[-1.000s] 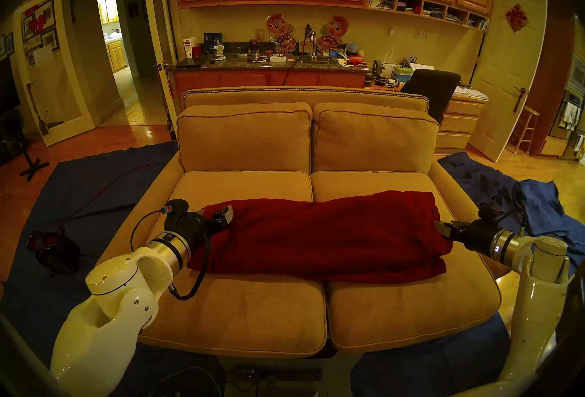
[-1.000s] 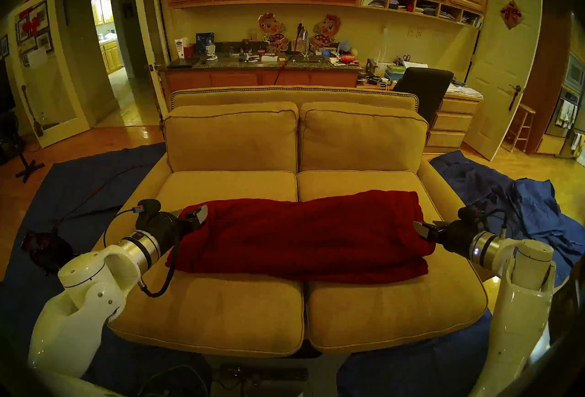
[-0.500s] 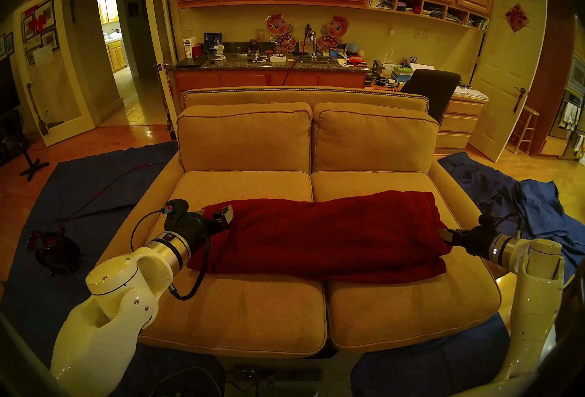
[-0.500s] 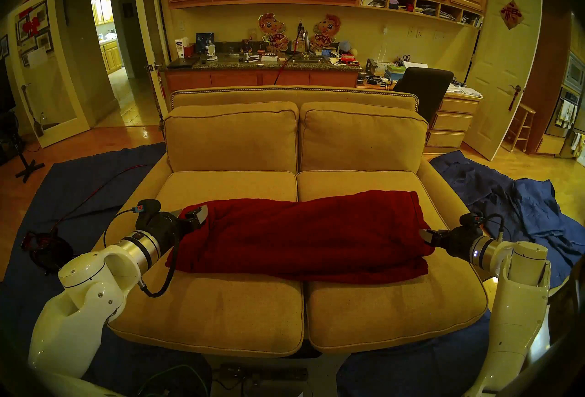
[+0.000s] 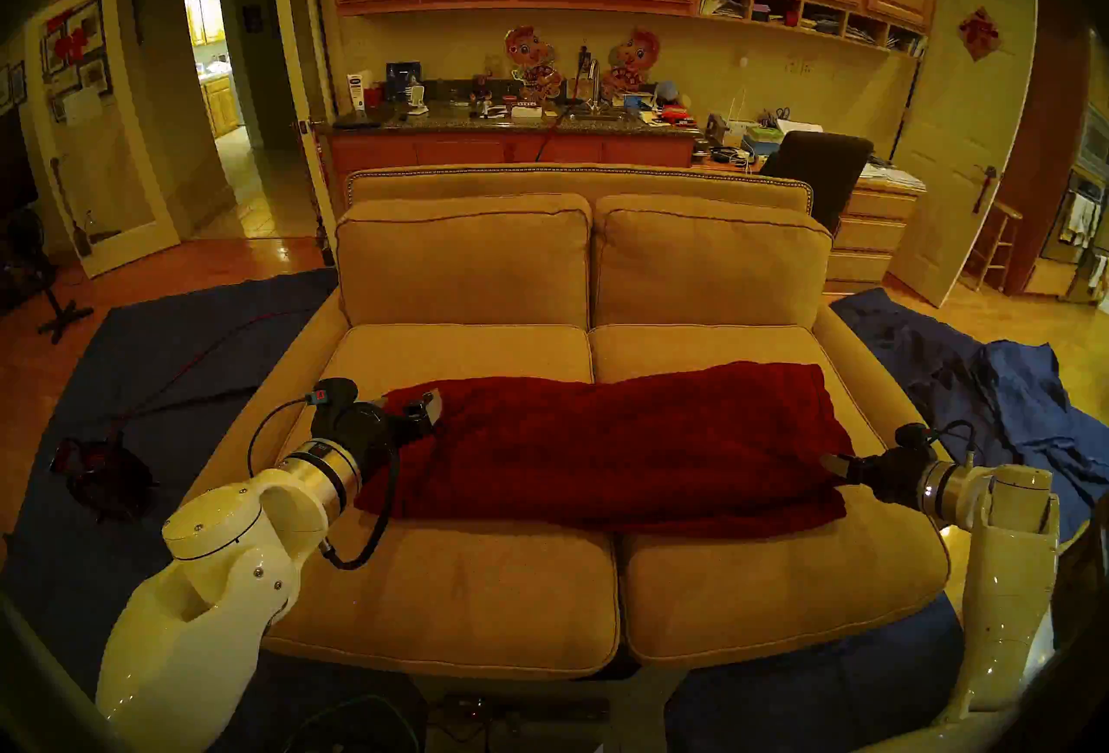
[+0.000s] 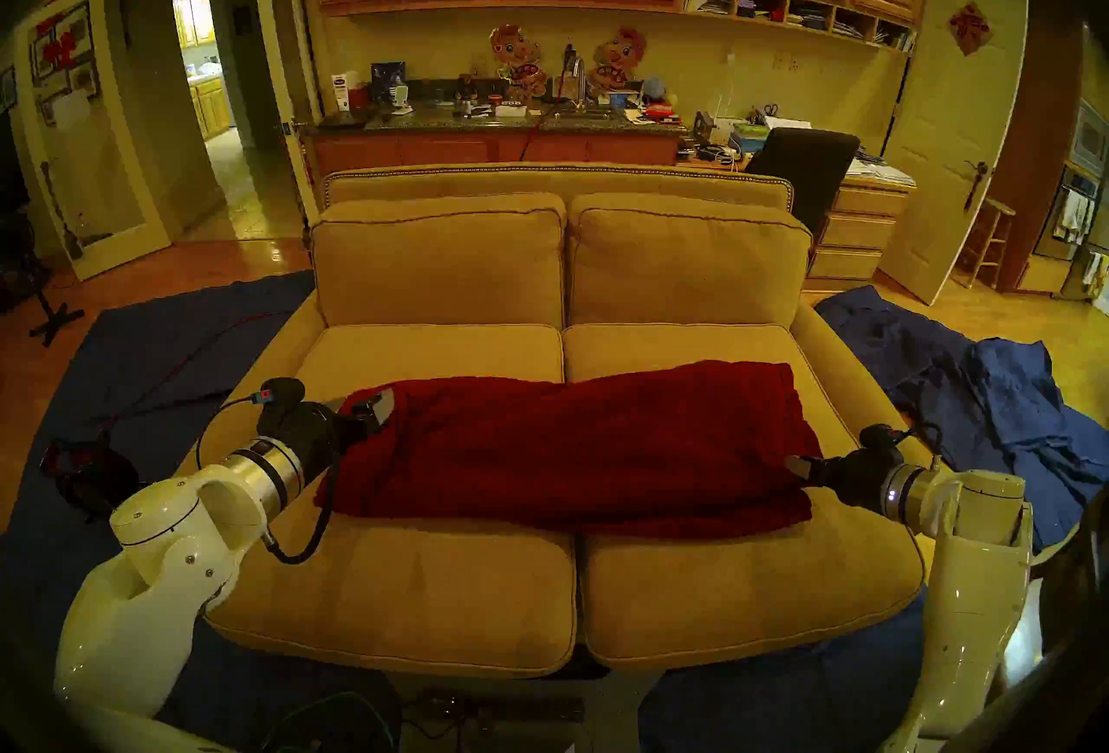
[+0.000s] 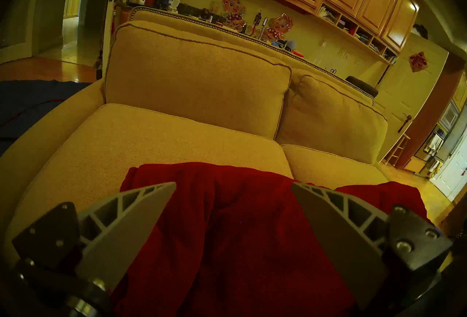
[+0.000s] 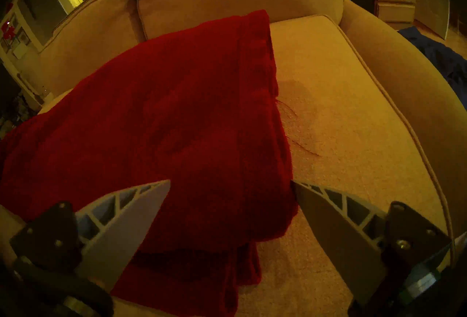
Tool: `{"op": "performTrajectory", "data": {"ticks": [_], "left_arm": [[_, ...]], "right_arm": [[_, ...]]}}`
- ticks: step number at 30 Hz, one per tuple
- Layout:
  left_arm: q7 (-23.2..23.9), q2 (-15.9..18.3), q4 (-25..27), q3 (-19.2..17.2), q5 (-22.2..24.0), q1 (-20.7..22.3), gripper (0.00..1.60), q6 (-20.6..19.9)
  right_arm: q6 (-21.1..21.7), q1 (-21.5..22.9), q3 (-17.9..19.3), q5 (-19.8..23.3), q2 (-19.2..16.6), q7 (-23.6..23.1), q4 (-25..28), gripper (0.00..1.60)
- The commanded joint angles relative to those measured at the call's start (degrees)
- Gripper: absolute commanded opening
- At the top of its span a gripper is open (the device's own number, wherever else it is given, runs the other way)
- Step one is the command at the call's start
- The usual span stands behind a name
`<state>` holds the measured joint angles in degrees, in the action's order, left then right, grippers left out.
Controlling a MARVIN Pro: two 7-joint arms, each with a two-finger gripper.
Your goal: Fold the blanket in half twice
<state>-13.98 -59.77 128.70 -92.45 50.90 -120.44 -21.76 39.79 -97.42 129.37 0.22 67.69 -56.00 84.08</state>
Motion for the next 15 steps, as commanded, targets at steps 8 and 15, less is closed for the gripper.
{"op": "performTrajectory", "data": {"ticks": [8,15], "left_arm": [[0.17,0.08,0.41,-0.16,0.13,0.12,1.6,-0.13],[0.2,0.04,0.41,-0.17,0.11,0.13,1.6,-0.16]], "right_arm": [[0.6,0.09,-1.91,0.32,-0.99,-2.47,-1.04,1.6],[3.33,-0.22,-3.8,0.48,-0.7,-4.08,-2.27,1.6]]}}
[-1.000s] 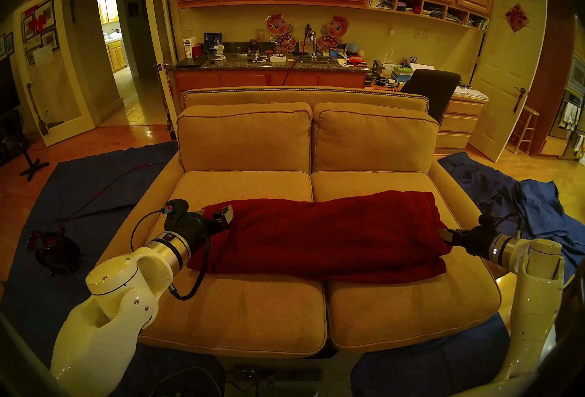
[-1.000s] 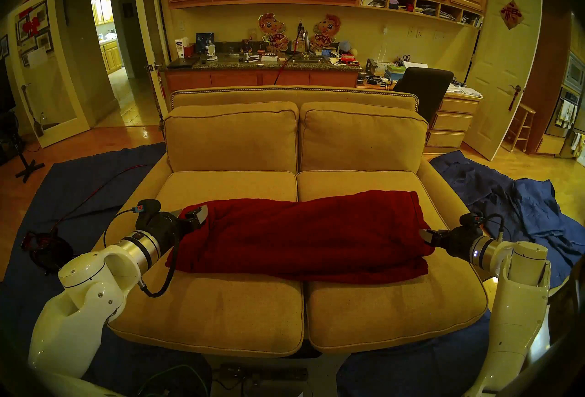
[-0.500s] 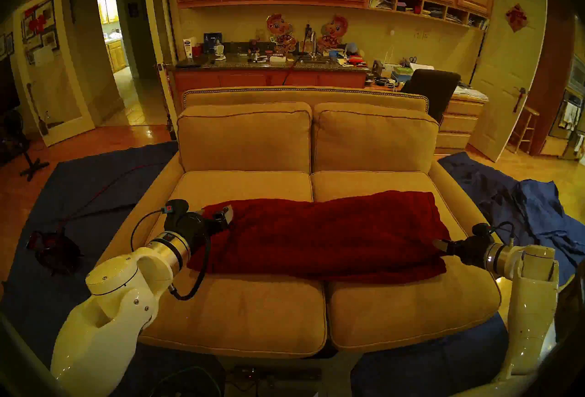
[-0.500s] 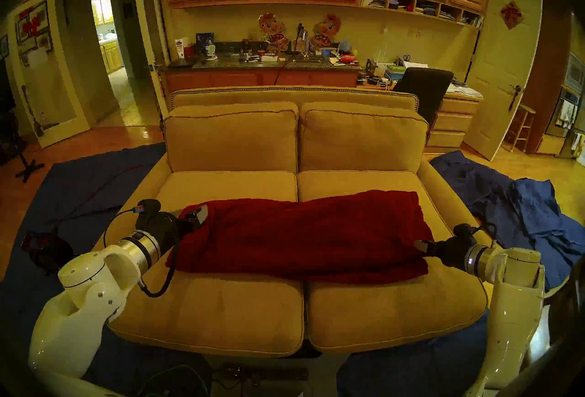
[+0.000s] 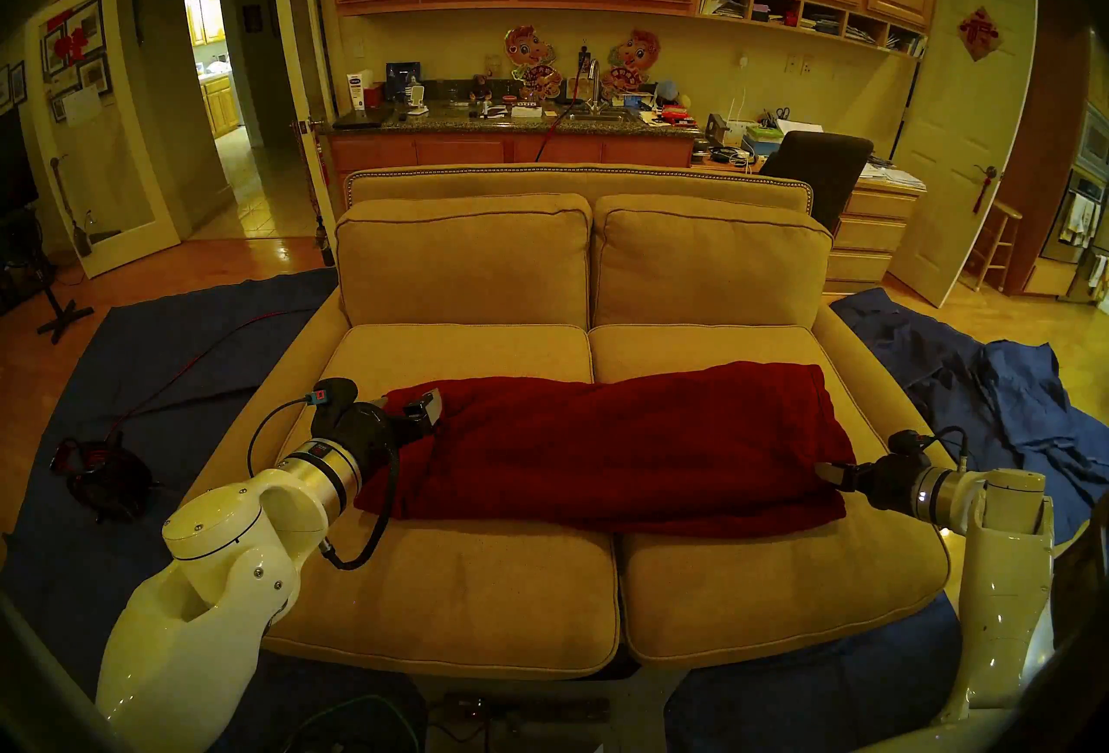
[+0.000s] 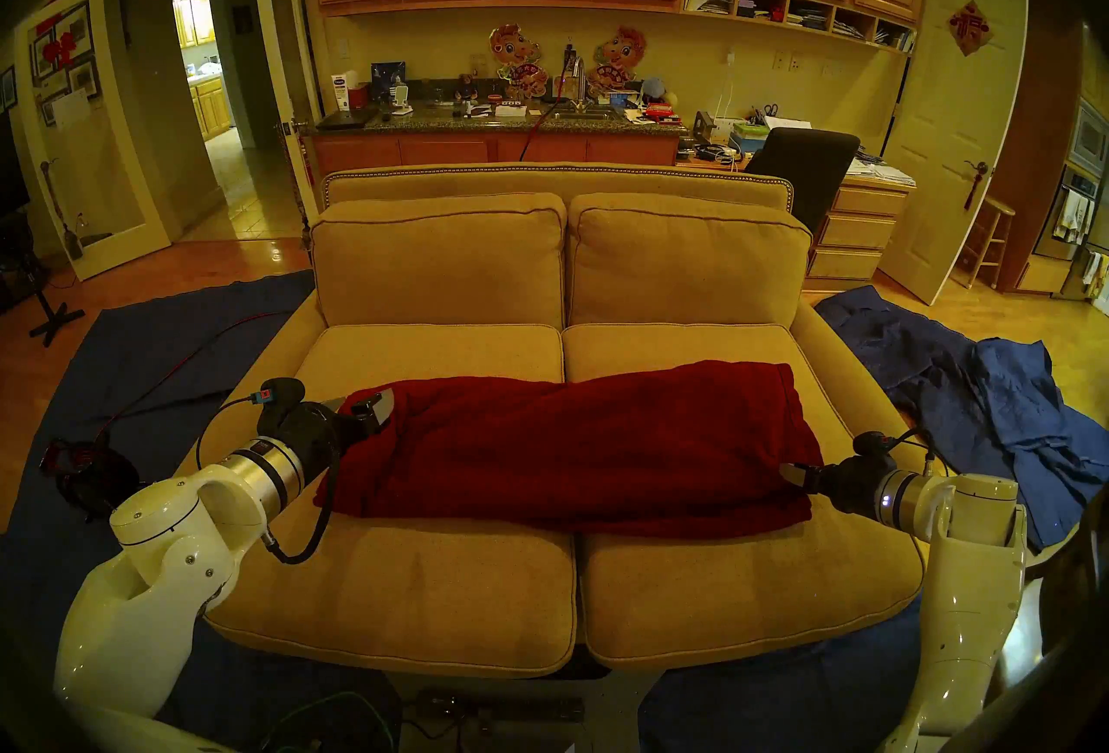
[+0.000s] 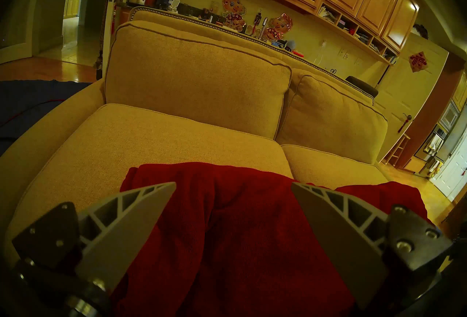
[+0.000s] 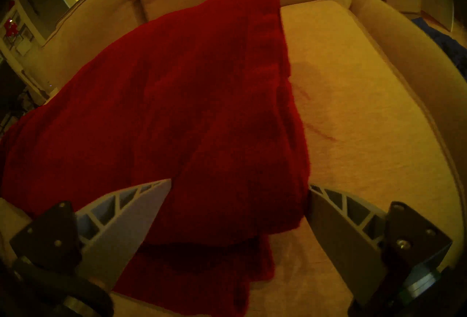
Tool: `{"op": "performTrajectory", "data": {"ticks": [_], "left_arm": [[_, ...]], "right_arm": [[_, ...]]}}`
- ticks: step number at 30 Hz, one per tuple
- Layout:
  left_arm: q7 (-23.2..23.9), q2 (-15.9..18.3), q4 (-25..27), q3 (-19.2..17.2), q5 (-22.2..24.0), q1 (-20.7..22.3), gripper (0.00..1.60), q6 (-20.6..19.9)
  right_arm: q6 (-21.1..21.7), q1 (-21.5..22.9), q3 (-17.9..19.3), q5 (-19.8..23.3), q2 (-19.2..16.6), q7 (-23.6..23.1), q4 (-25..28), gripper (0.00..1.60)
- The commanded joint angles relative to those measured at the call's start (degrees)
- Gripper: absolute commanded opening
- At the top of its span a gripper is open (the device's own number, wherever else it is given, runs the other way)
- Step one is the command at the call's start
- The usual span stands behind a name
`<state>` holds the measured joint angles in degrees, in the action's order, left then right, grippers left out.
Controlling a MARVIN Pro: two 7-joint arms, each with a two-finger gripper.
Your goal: Fold the blanket in half twice
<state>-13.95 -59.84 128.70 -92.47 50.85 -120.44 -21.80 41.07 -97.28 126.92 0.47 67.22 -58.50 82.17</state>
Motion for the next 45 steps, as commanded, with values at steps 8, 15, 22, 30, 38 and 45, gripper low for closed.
{"op": "performTrajectory", "data": {"ticks": [8,15,22,30,38,45], "left_arm": [[0.19,0.09,0.41,-0.17,0.14,0.13,1.6,-0.15],[0.21,0.05,0.41,-0.18,0.11,0.13,1.6,-0.17],[0.23,0.03,0.41,-0.19,0.09,0.13,1.6,-0.19],[0.24,0.0,0.41,-0.2,0.08,0.13,1.6,-0.21],[0.25,-0.03,0.4,-0.19,0.04,0.14,1.6,-0.21],[0.24,-0.08,0.38,-0.17,-0.02,0.15,1.6,-0.18]], "right_arm": [[2.41,-1.01,-1.83,0.21,0.58,-1.06,-0.28,1.6],[3.39,-1.02,-2.09,0.86,0.53,-1.67,-0.07,1.6],[3.36,-1.22,-2.67,1.11,0.85,-1.76,-0.1,1.52],[2.75,-1.26,-3.02,1.57,1.25,-1.84,0.94,0.0],[2.07,0.41,-0.29,3.26,2.37,-1.03,2.59,0.0],[0.0,2.64,3.63,2.9,2.06,2.05,4.3,0.0]]}}
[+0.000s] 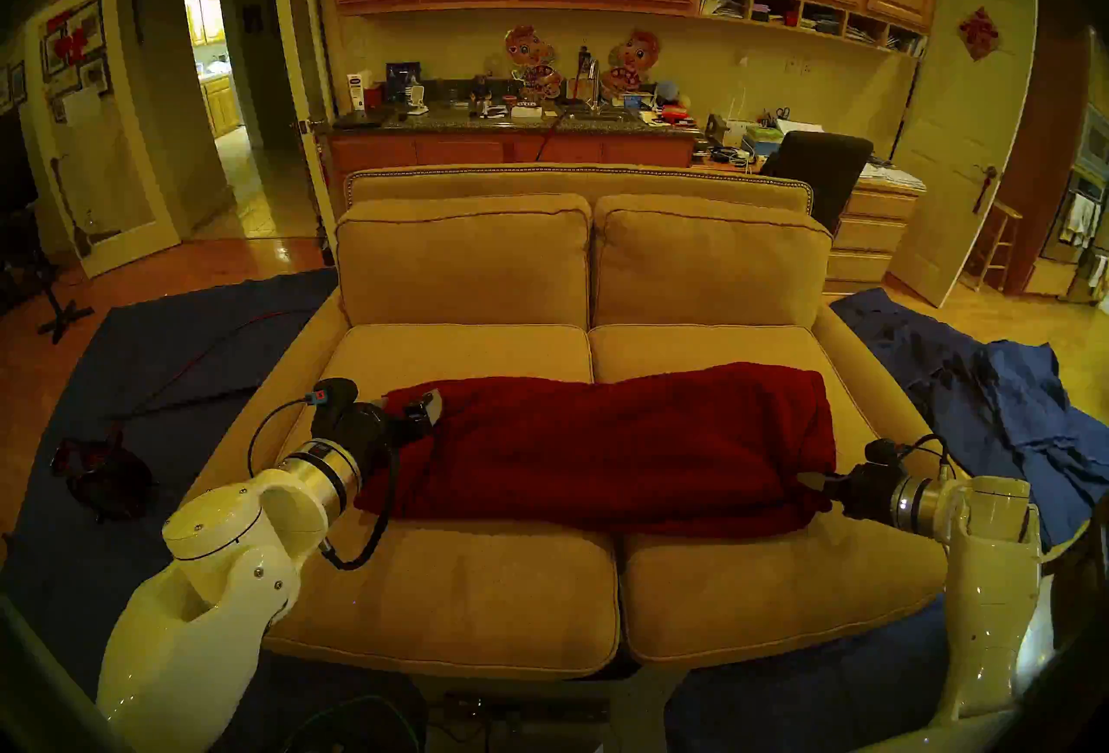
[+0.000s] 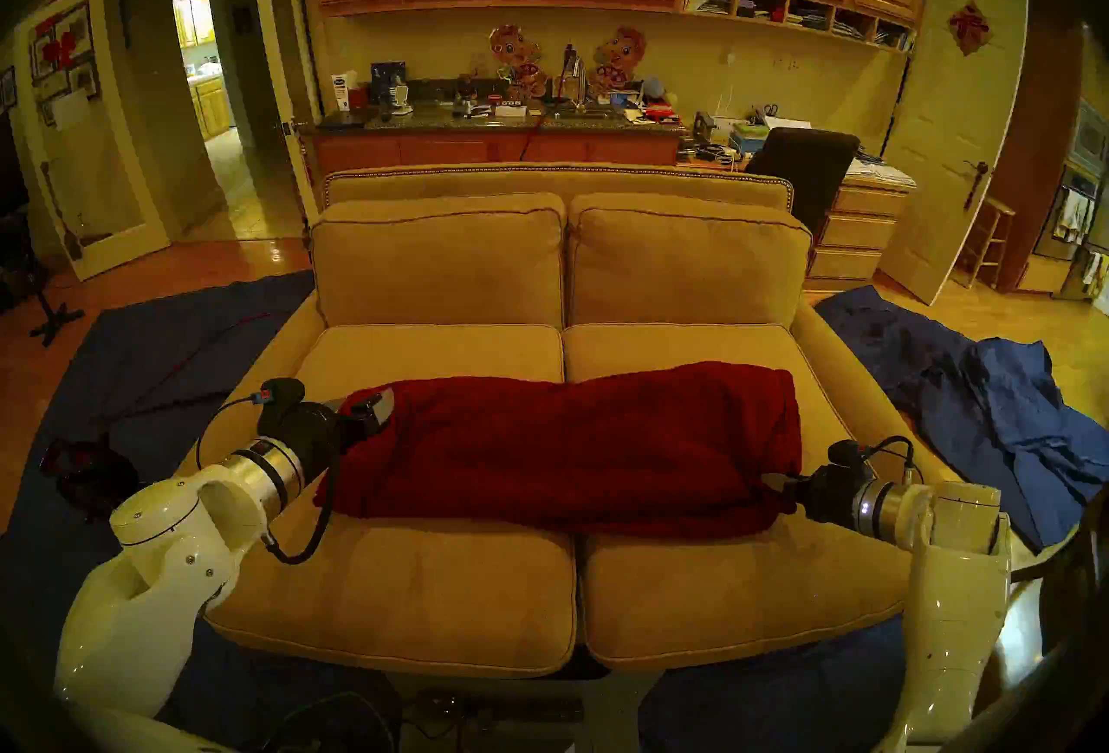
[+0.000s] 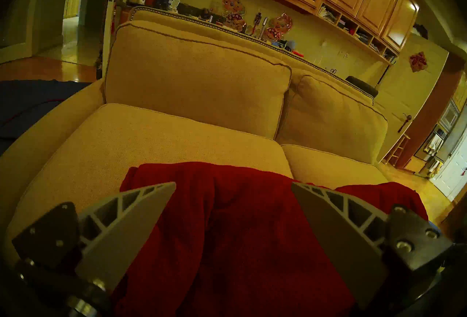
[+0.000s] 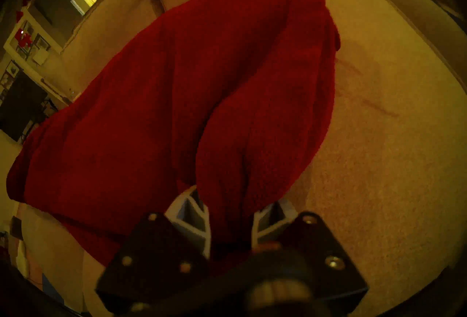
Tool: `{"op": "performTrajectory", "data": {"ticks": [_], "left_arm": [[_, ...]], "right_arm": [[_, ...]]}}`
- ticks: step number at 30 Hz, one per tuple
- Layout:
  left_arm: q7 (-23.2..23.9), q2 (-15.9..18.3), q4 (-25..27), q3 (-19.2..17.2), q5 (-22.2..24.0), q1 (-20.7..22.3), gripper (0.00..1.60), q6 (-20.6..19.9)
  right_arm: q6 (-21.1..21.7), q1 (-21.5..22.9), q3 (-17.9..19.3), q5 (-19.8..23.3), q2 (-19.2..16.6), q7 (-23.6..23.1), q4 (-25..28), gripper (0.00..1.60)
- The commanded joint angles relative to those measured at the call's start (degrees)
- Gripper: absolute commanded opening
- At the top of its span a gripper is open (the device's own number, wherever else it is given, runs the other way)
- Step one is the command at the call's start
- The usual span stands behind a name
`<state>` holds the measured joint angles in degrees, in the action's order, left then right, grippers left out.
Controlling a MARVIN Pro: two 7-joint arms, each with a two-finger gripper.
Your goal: Fold the blanket in half twice
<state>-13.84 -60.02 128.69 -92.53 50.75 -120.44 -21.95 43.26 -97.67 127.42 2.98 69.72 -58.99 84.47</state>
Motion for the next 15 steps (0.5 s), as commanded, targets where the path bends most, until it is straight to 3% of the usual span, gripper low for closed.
{"op": "performTrajectory", "data": {"ticks": [1,11,15], "left_arm": [[0.13,0.1,0.38,-0.11,0.07,0.15,1.6,-0.04],[0.15,0.07,0.38,-0.12,0.05,0.15,1.6,-0.05],[0.18,0.07,0.4,-0.15,0.07,0.14,1.6,-0.1]], "right_arm": [[-2.33,3.2,3.47,0.37,-0.61,2.82,2.06,0.0],[-3.39,3.9,6.47,0.74,-3.42,3.2,0.22,0.0],[-3.56,1.64,5.83,0.31,-4.0,1.96,1.72,0.0]]}}
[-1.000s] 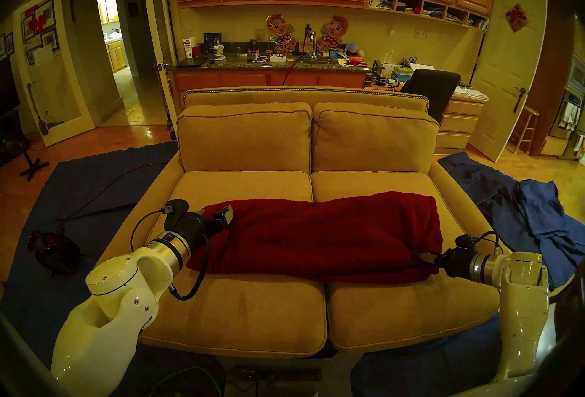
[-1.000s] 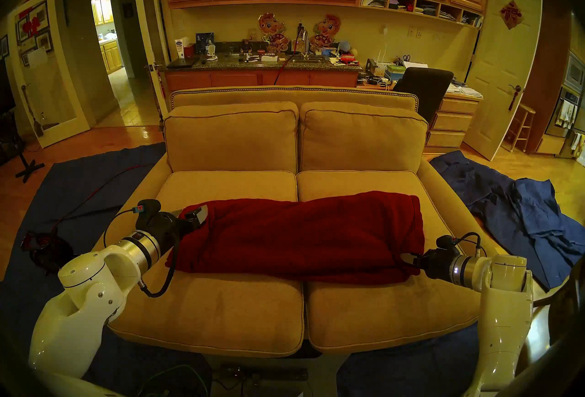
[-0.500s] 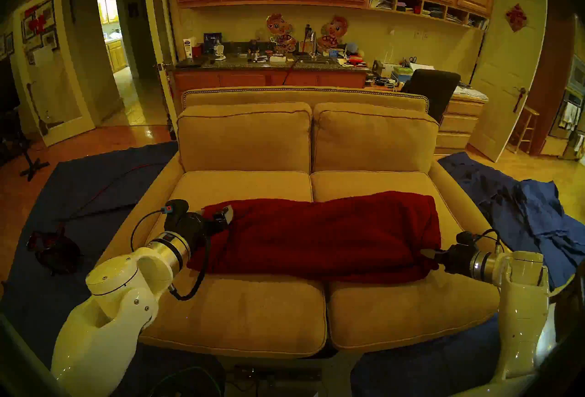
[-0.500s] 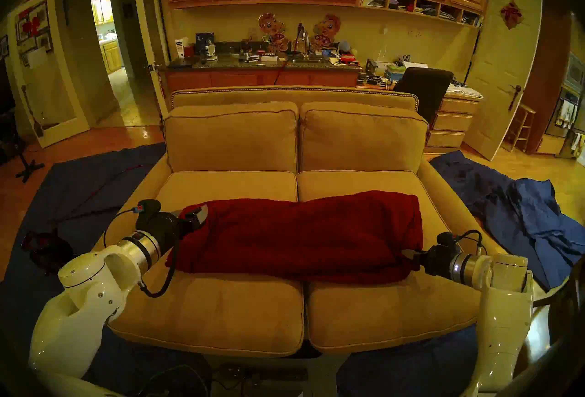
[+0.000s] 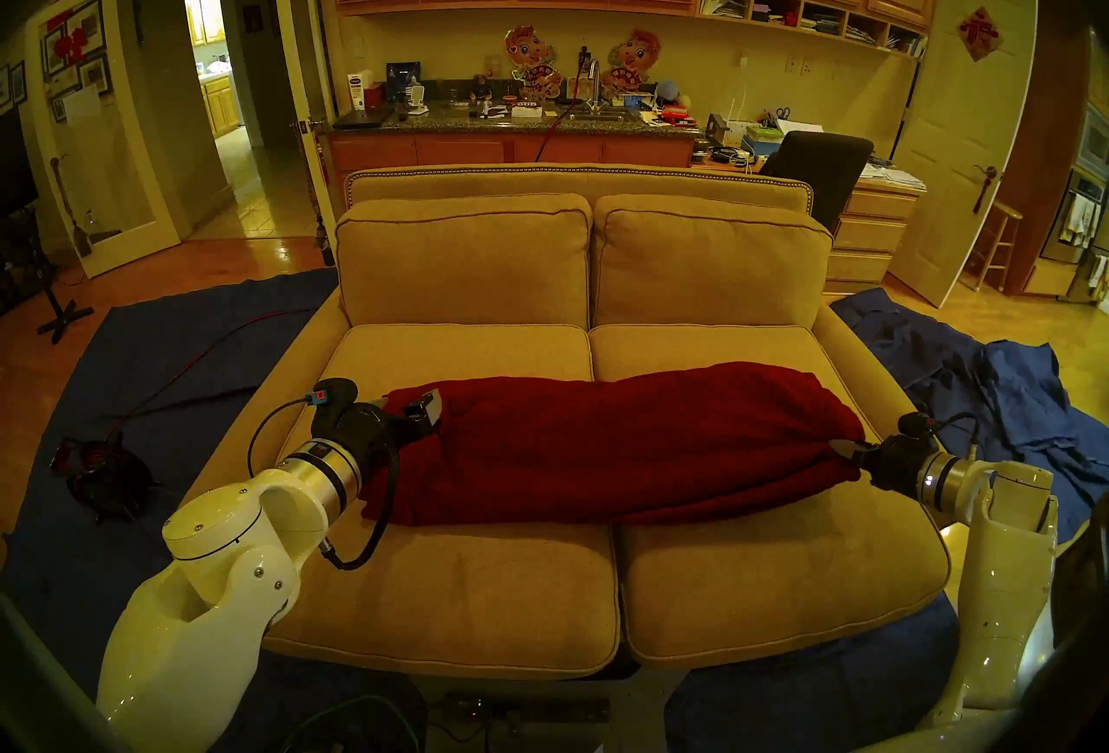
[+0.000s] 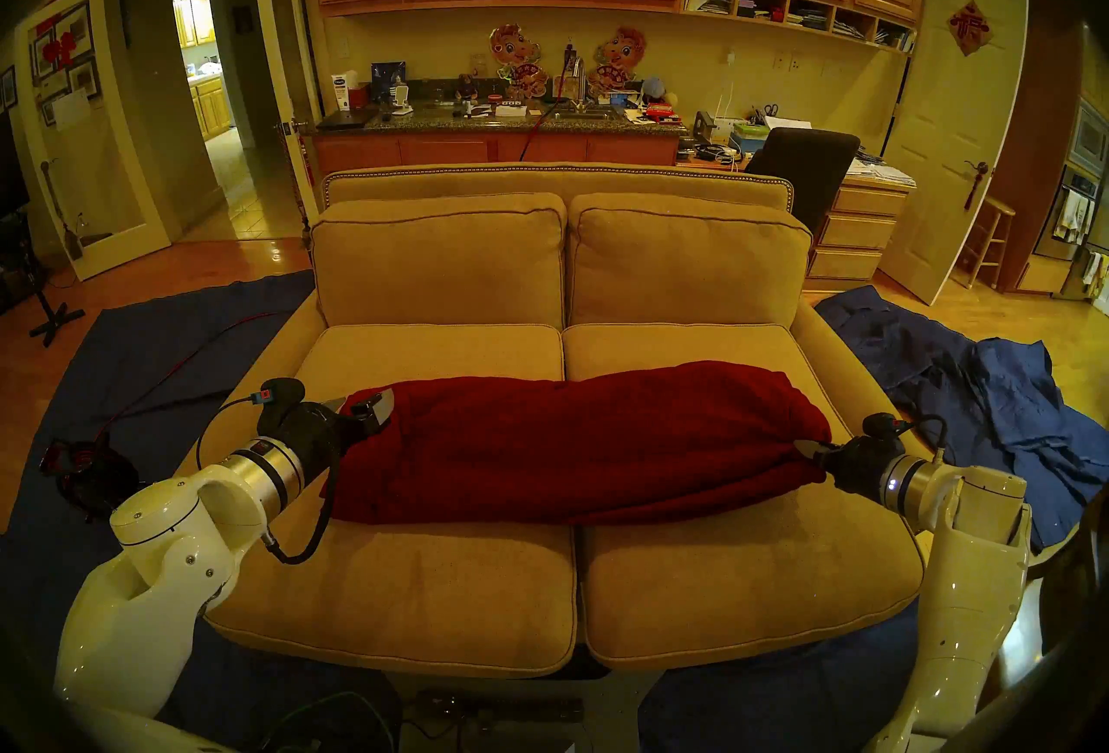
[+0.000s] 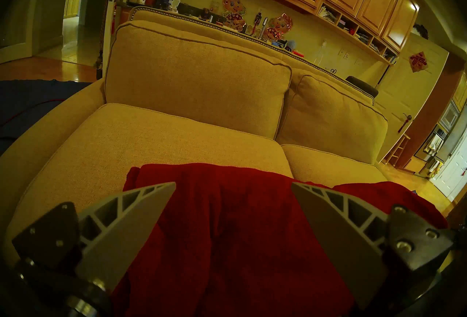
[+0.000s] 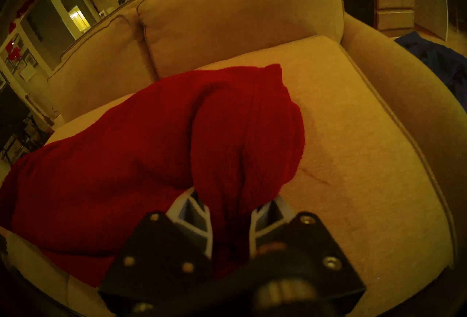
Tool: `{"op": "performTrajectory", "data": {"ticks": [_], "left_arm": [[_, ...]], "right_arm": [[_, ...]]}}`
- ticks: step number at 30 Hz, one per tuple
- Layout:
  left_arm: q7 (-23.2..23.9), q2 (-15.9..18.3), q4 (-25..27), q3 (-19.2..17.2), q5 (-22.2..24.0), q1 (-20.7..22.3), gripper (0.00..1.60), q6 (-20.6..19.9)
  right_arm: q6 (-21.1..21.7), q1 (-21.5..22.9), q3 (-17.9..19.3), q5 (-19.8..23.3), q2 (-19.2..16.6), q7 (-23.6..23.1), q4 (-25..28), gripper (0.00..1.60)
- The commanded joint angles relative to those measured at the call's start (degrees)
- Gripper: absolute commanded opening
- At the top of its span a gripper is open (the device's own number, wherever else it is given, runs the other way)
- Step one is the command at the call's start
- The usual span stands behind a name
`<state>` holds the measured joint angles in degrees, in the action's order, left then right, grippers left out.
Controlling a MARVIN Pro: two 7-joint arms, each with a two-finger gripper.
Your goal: Fold the blanket in half twice
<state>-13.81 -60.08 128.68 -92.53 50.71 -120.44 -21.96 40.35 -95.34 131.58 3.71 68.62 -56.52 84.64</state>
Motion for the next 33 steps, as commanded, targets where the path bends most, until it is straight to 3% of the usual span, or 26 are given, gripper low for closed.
{"op": "performTrajectory", "data": {"ticks": [1,6,17,18,20,22,23,25,33], "left_arm": [[0.15,0.13,0.41,-0.14,0.11,0.14,1.6,-0.08],[0.17,0.12,0.42,-0.16,0.11,0.14,1.6,-0.11],[0.19,0.1,0.43,-0.18,0.11,0.14,1.6,-0.15],[0.2,0.1,0.43,-0.18,0.11,0.14,1.6,-0.16],[0.2,0.09,0.43,-0.19,0.1,0.14,1.6,-0.16],[0.2,0.09,0.43,-0.19,0.1,0.14,1.6,-0.16],[0.2,0.09,0.43,-0.19,0.1,0.14,1.6,-0.16],[0.2,0.08,0.43,-0.19,0.09,0.14,1.6,-0.16],[0.22,0.06,0.43,-0.2,0.08,0.14,1.6,-0.19]], "right_arm": [[-0.65,-0.69,1.67,-0.43,-2.89,-0.52,1.54,0.0],[-0.36,-1.01,1.33,-0.49,-3.19,-1.09,0.5,0.0],[0.56,-2.36,-3.62,-2.97,-3.12,-2.32,-1.32,0.0],[0.52,-2.27,-3.75,-3.2,-3.05,-2.12,-1.56,0.45],[0.5,-2.27,-3.9,-3.55,-3.06,-1.85,-1.51,0.53],[0.33,-2.24,-4.04,-3.85,-3.14,-1.78,-1.55,0.77],[0.35,-2.21,-4.07,-3.93,-3.18,-1.81,-1.6,1.32],[0.52,-2.21,-3.95,-3.99,-3.26,-1.85,-1.43,1.6],[1.27,-2.07,-5.03,-4.47,-3.7,-2.79,-3.24,1.6]]}}
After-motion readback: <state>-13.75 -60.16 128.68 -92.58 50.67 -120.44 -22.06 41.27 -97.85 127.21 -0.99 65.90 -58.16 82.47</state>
